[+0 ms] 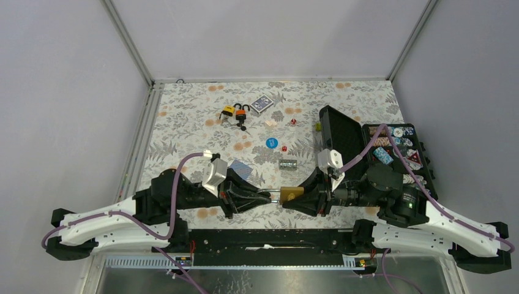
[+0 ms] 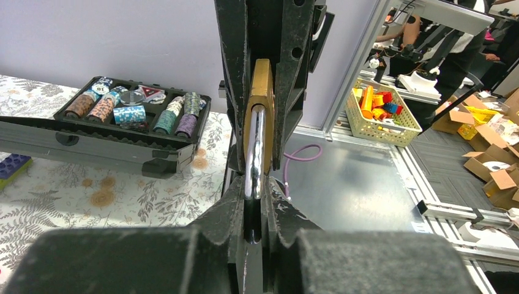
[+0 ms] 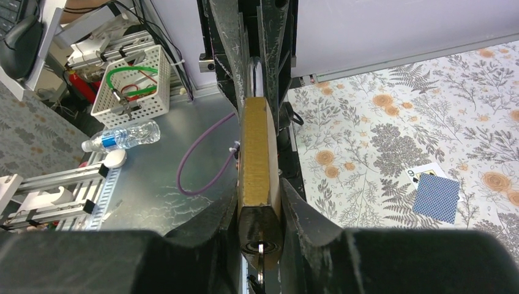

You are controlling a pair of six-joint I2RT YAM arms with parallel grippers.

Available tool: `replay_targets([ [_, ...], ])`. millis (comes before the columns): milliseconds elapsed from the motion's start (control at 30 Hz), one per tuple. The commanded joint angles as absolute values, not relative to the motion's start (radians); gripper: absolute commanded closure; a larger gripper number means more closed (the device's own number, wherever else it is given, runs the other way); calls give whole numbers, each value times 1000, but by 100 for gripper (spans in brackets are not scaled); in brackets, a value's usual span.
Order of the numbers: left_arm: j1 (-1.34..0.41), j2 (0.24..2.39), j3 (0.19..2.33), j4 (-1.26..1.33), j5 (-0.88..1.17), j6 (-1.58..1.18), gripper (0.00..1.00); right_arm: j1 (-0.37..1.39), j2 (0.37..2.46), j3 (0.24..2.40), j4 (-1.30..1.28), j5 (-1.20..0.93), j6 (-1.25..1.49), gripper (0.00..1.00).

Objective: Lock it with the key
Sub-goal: Lock the lock.

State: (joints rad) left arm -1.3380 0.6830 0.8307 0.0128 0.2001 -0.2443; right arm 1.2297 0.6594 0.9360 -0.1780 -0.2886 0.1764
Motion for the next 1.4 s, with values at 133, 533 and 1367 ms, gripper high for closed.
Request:
replay_targets([
  [133, -1341, 942, 909, 162, 372, -250, 100, 1226, 897, 1105, -16, -209, 131, 100],
  [533, -1338, 764, 795, 66, 286, -245, 100, 1226, 667, 1002, -108, -143, 131, 100],
  [1367, -1338, 597, 630, 276, 184, -274, 100, 1226, 569, 933, -105, -154, 161, 40],
])
